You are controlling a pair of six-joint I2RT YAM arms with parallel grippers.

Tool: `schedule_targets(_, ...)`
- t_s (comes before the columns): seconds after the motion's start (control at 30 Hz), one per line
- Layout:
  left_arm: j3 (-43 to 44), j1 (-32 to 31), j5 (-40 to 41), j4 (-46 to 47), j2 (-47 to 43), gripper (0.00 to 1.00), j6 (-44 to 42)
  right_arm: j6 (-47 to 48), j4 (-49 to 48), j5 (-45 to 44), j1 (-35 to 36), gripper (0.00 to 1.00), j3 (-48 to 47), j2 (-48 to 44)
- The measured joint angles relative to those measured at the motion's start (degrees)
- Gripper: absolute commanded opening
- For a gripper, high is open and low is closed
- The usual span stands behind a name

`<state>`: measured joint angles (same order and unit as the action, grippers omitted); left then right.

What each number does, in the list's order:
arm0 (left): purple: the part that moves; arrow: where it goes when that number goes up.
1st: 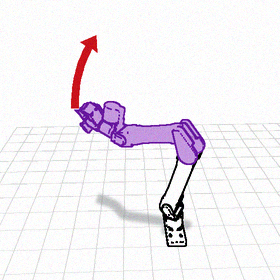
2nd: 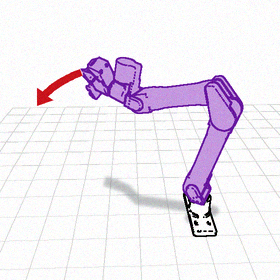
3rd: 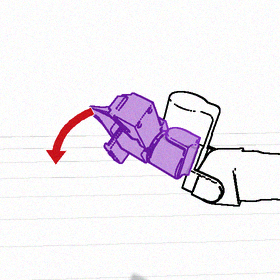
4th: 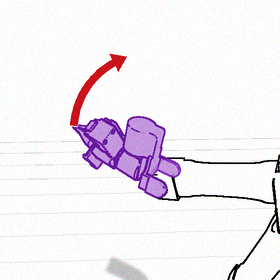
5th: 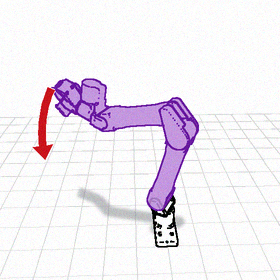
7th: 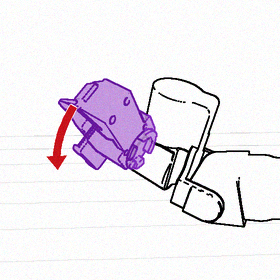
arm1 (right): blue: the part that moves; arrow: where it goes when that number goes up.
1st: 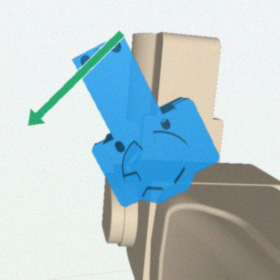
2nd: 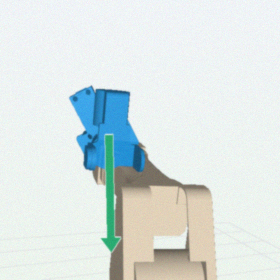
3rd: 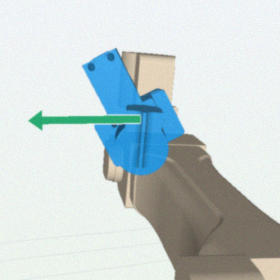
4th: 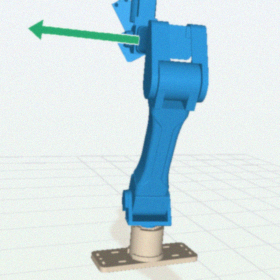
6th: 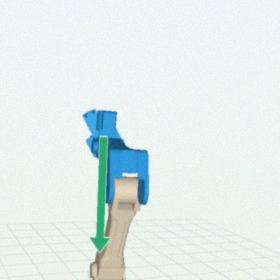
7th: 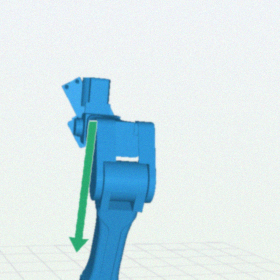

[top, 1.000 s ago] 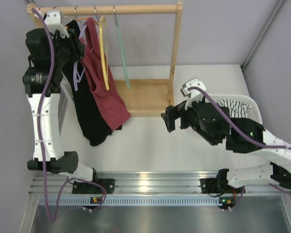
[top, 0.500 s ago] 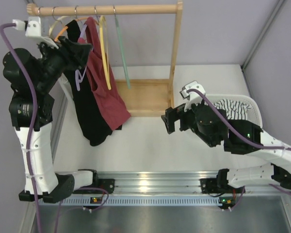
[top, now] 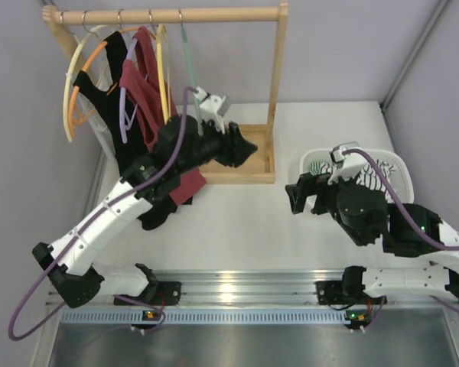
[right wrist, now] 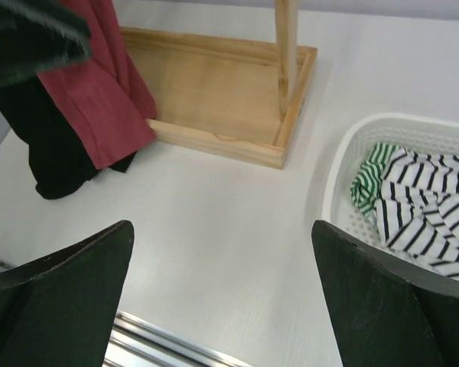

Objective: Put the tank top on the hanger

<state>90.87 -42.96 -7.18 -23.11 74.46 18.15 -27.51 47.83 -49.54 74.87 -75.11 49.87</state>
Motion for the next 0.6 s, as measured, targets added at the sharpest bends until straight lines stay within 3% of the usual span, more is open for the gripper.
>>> schedule_targets(0.17,-25.24,-8.98,4.74,5.79,-7.21,0.49,5.20,-6.43,2.43,-1.53,-0.02,1.00,7.48,-3.89)
schedule_targets(0.27,-35.04,-15.08,8.50,7.02,-10.25,0.47,9.05,-9.73,2.25,-1.62,-0.04,1.00,13.38,-4.92)
schedule_targets(0.43,-42.47,-23.17,14.40,9.51,-12.50,0.47,13.75,-12.24,0.98,-0.46,-0.04,1.00,21.11,-5.42)
schedule_targets(0.6,-44.30,-23.82,18.71,10.19,-15.91,0.49,15.82,-13.25,-1.55,-0.09,-0.22,1.00,21.00,-1.62)
